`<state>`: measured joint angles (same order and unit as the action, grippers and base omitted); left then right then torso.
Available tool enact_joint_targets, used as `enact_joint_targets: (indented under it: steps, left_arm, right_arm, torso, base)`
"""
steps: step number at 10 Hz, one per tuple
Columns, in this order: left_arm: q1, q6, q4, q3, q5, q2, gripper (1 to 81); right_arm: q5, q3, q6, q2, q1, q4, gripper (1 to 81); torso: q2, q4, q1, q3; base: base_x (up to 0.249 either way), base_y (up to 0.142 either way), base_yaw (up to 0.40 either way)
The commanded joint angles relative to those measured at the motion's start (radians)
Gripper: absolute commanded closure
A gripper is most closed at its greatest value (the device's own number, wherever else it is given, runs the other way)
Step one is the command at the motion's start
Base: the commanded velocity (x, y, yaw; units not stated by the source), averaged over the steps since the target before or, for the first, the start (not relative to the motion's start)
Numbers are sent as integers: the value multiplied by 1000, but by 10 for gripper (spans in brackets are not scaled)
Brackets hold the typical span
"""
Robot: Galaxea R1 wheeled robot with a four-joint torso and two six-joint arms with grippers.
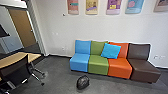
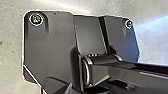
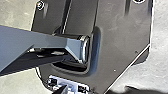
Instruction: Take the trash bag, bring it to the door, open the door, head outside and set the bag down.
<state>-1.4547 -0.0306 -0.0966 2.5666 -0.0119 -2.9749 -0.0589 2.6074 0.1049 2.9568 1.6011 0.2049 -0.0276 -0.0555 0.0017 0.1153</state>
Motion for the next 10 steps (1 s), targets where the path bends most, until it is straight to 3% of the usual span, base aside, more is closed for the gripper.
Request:
enact_joint_targets:
  steps: [1,7,10]
  left_arm:
    - [41,0,8,-6,-57,5,10]
    - [40,0,8,-6,-57,5,10]
    - [40,0,8,-6,-57,5,10]
  right_arm:
    - [54,-3,-1,-5,-25,5,10]
    - [54,-3,-2,0,-22,10,10]
    - [54,-3,-2,0,-22,8,10]
  torso:
    - [0,0,0,0]
    - [0,0,0,0]
    - [0,0,0,0]
  base:
    - [96,67,0]
    - [96,66,0]
    - [95,0,0]
